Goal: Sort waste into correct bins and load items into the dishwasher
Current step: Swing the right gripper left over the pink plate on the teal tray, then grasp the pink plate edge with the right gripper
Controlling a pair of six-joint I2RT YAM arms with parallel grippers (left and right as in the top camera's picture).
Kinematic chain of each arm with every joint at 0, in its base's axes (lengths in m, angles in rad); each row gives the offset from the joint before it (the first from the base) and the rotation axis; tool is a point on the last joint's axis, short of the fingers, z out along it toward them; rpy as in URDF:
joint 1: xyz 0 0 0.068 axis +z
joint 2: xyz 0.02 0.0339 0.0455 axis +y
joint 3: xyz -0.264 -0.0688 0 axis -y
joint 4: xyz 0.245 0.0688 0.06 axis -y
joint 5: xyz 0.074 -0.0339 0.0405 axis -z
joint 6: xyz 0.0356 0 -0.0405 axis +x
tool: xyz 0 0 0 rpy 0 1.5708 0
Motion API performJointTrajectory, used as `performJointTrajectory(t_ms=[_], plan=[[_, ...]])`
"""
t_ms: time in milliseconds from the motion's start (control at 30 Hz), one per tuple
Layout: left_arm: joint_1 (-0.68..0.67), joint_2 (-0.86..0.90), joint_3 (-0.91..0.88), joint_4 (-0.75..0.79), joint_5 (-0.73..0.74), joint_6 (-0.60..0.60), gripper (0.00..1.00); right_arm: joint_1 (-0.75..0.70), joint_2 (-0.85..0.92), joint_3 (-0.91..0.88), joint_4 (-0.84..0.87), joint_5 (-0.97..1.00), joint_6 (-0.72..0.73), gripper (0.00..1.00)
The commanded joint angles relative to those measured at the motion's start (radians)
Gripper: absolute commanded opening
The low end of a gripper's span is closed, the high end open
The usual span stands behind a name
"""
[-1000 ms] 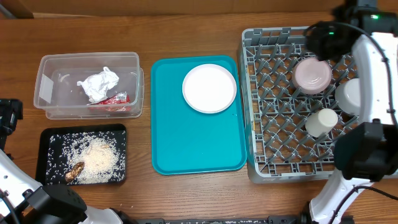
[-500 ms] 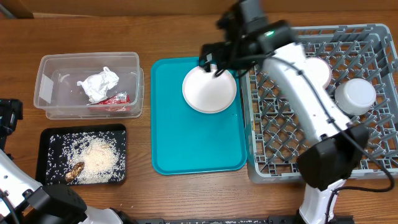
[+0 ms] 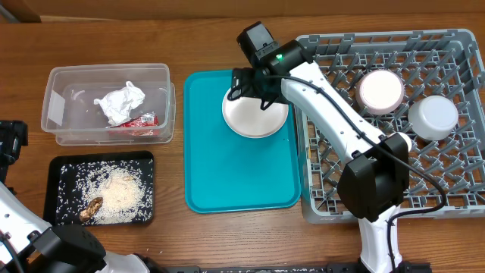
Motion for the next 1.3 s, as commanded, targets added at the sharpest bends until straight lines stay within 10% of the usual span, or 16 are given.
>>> performJointTrajectory(t_ms=[0,467,600,1267], plan=[[0.005,-0.008,0.013,0.001,-0.010,-0.021,1.00,-0.007,-0.012,-0.030,-0.015,0.039,0.197,1.00],[0.005,-0.008,0.013,0.001,-0.010,-0.021,1.00,0.001,-0.012,-0.063,-0.041,-0.215,0.302,1.00],[0.005,-0.008,0.013,0.001,-0.010,-0.021,1.00,-0.007,-0.012,-0.064,-0.050,-0.208,0.323,0.83],[0.005,-0.008,0.013,0.001,-0.010,-0.021,1.00,0.006,-0.012,-0.209,-0.117,-0.021,0.725,0.95]])
